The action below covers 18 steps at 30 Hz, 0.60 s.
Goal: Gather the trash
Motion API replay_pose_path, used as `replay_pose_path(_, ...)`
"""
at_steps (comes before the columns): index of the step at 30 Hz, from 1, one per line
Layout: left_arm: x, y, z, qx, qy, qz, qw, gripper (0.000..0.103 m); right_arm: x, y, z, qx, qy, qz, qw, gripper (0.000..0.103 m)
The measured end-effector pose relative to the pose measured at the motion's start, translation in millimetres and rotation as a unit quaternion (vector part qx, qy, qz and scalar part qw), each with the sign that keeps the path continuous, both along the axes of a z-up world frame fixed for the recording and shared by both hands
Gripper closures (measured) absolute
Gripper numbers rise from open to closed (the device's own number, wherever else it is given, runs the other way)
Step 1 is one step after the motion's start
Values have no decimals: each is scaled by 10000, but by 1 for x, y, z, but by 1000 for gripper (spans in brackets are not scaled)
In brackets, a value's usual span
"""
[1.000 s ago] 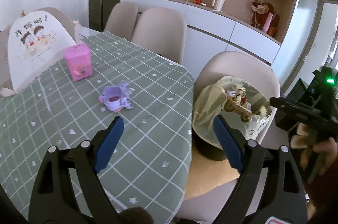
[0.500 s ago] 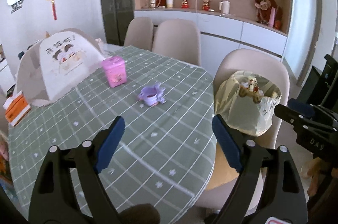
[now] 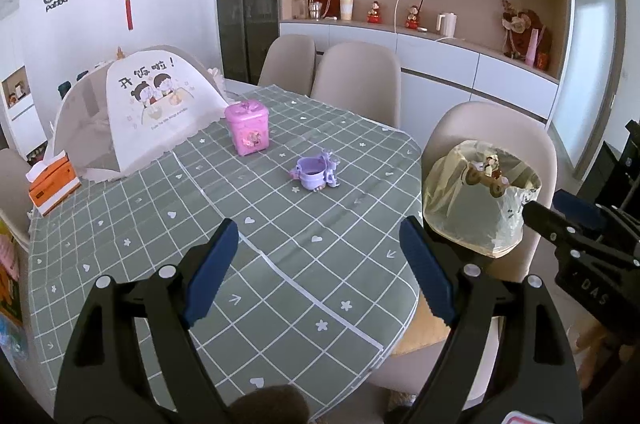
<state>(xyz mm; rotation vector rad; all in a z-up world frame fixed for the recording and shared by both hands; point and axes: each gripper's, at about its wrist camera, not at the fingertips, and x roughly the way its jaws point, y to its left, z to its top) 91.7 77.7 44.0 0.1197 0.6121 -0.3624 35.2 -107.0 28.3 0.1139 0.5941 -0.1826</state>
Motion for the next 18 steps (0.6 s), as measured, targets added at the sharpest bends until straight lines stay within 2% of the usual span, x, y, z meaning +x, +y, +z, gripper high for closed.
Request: replay_pose_path(18, -2, -1, 5, -70, -76, 11, 9999, 24, 0, -2, 3, -22, -55, -37, 10000, 54)
